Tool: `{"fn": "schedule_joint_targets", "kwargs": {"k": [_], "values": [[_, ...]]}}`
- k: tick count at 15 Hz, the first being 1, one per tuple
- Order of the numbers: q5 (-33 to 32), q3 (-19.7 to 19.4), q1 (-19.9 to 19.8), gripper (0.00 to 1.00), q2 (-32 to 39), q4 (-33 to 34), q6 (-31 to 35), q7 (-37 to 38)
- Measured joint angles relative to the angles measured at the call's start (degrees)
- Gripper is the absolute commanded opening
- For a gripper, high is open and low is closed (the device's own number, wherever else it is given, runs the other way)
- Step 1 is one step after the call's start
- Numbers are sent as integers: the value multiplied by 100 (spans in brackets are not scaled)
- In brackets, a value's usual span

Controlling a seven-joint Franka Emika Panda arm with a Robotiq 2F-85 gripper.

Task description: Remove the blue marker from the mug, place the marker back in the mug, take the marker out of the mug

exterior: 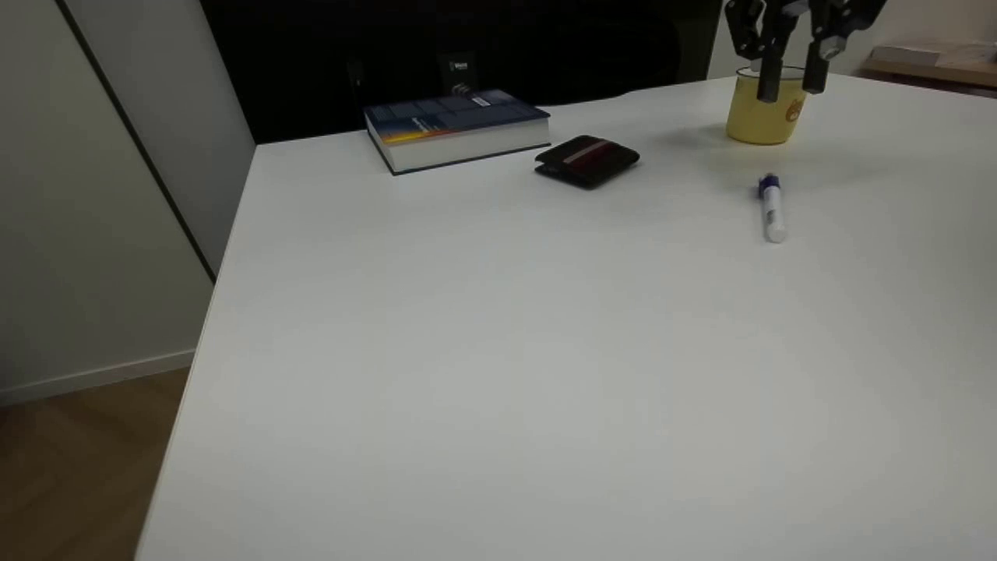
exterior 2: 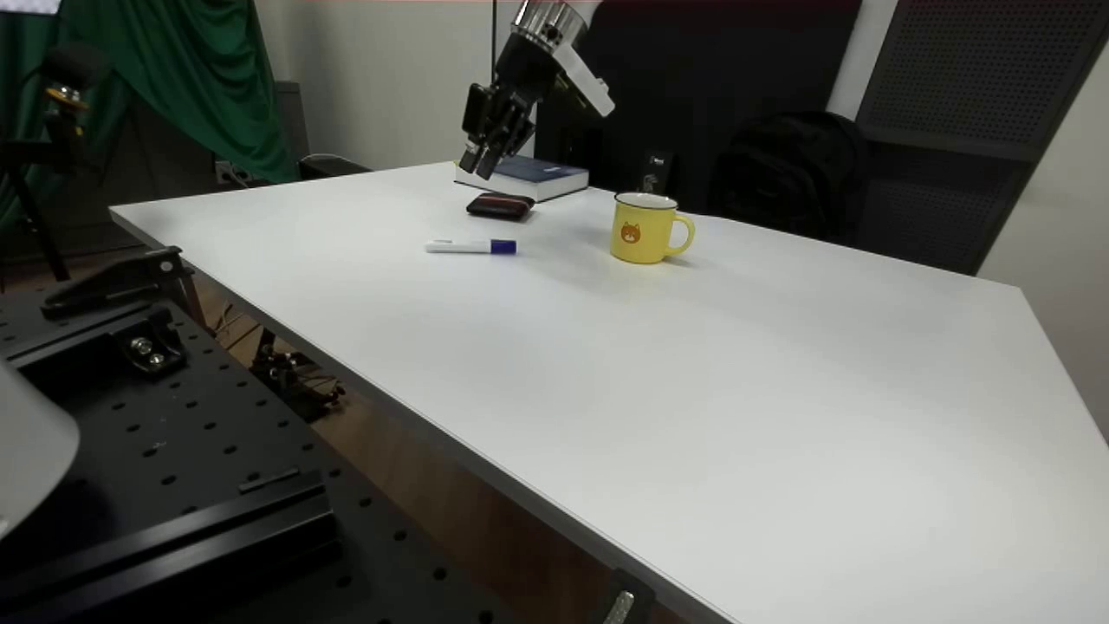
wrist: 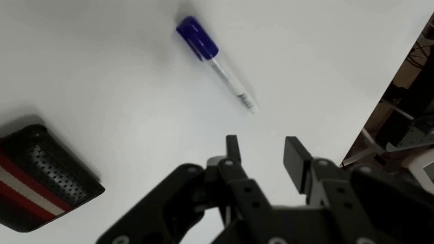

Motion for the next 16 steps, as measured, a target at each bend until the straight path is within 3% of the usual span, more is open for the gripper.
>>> {"fn": "schedule_joint_targets", "kwargs": {"k": [4, 12, 16], "values": [[-218, -265, 272, 98, 5, 42, 341, 184], [-1480, -744, 981, 100, -44, -474, 2533, 1970], [-2445, -1045, 1318, 100, -136, -973, 3015, 3072]]}}
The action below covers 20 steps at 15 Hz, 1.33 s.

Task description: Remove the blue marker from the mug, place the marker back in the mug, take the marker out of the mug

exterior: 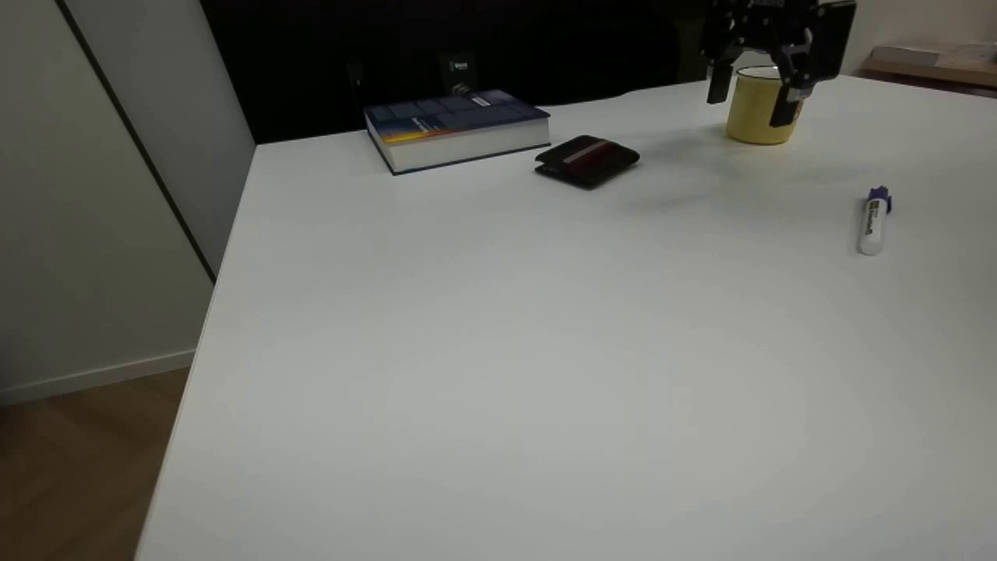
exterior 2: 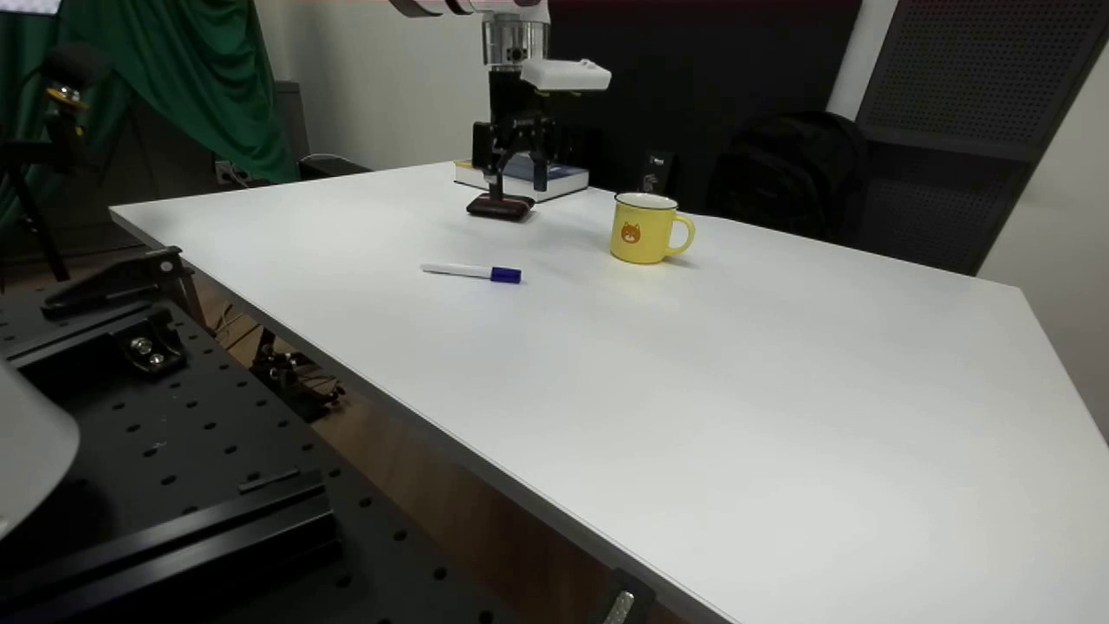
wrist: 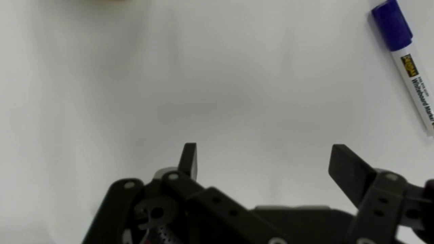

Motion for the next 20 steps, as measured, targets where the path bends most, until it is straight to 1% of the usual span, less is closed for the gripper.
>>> {"fn": "schedule_joint_targets", "kwargs": {"k": [2, 4, 7, 10, 12, 16, 20], "values": [[-424, -59, 49, 100, -91, -244, 71, 297], [-847, -90, 49, 100, -216, -507, 154, 424], [-1367, -142, 45, 100, -409, -891, 309, 481], [-1734, -150, 32, 100, -562, -1218, 477, 482], [-1873, -146, 32, 100, -649, -1413, 619, 481], [-1883, -32, -40, 100, -789, -1751, 855, 311], [-1773, 187, -358, 100, -876, -2025, 955, -246]]}}
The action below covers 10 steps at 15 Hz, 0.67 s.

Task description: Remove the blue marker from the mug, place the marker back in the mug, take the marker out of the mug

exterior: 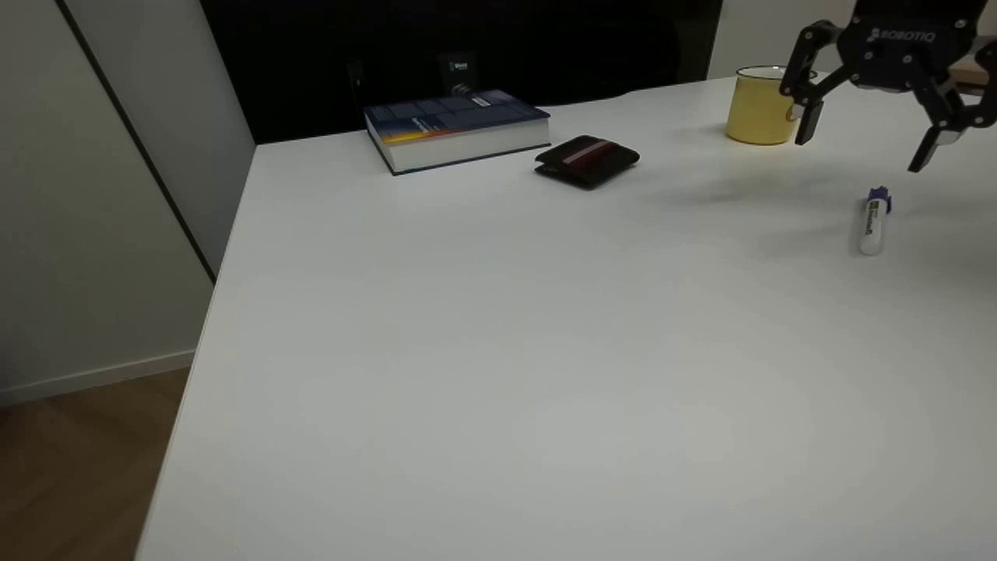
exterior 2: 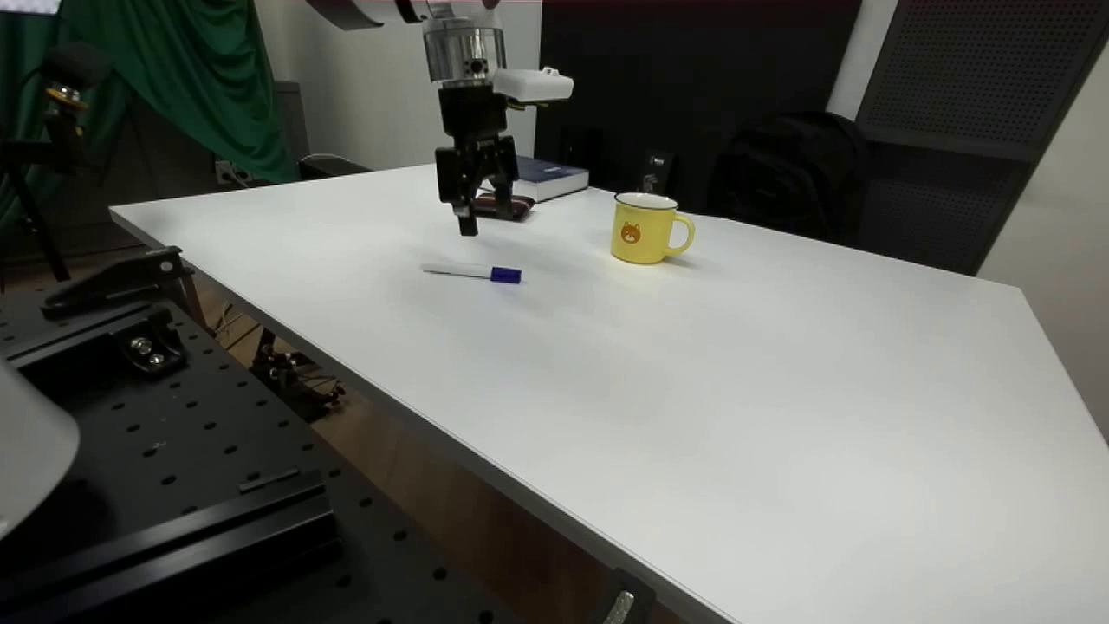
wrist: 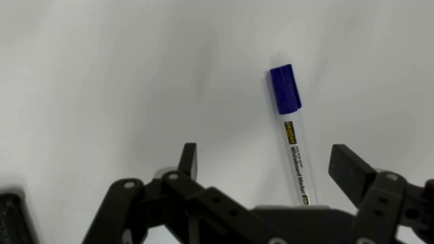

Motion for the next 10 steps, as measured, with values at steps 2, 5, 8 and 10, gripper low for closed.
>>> {"fn": "schedule_joint_targets", "kwargs": {"k": [2, 5, 8, 10], "values": [[162, 110, -218, 100, 0, -88, 12, -445], [399, 204, -480, 100, 2, -171, 12, -1087], [500, 200, -598, 100, 7, -179, 12, -1496], [500, 173, -598, 100, 6, -176, 11, -1503]]}}
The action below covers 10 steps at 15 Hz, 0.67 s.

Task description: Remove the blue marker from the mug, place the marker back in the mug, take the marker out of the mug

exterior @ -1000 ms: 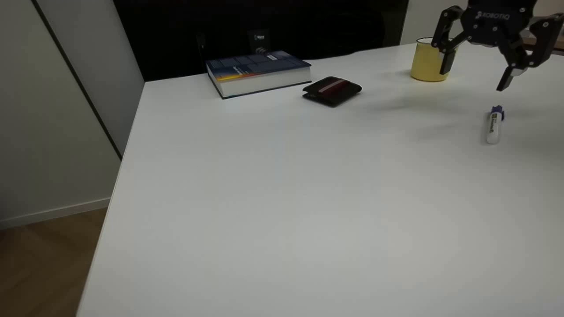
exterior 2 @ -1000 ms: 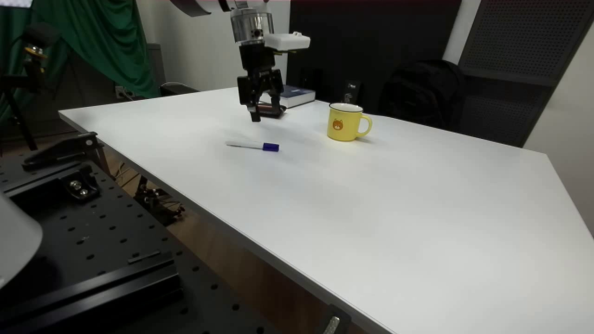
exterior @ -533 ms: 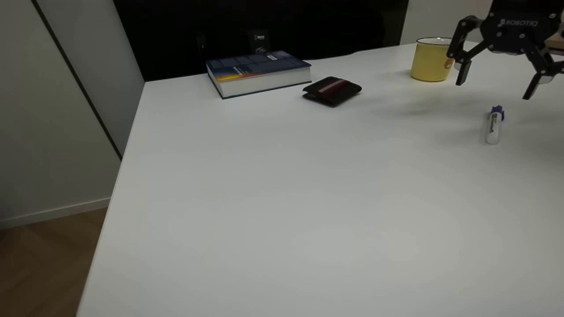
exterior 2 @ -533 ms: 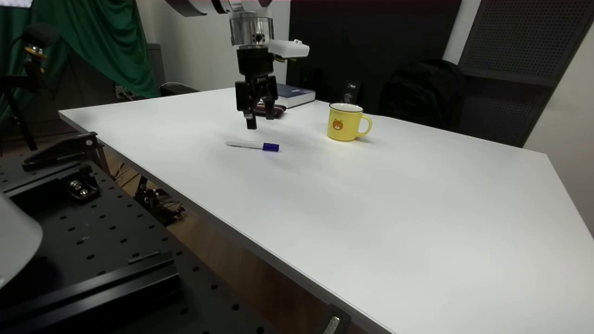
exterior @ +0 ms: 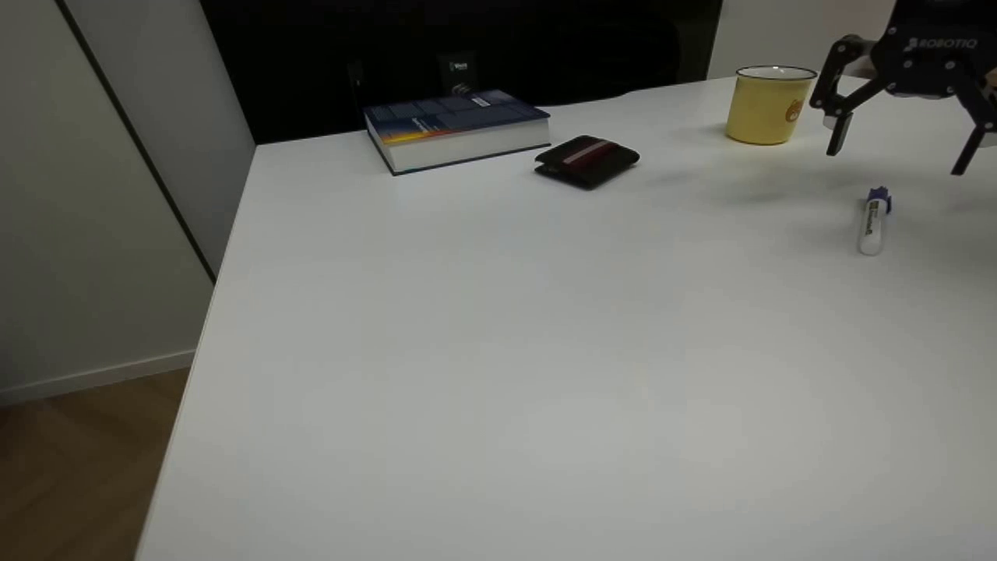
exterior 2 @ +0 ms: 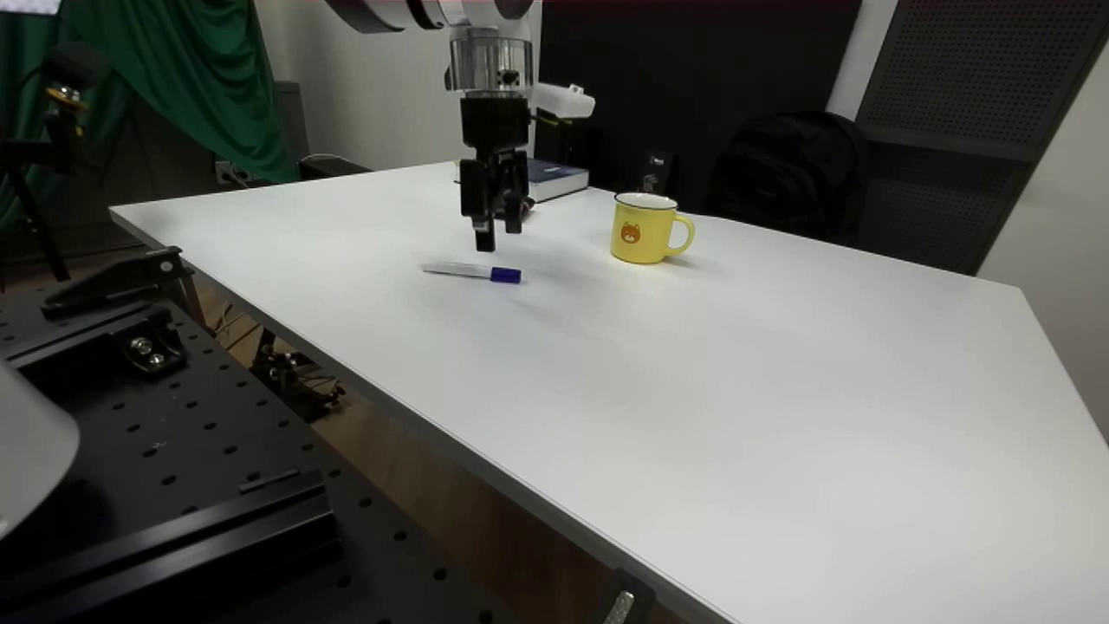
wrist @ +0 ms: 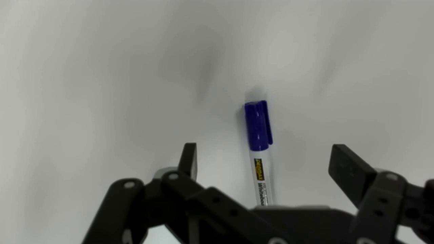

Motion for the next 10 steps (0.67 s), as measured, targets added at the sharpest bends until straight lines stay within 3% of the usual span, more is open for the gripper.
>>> {"fn": "schedule_joint_targets", "kwargs": {"k": [10], "values": [[-18, -23, 31, 100, 81, 1, -22, -38]]}}
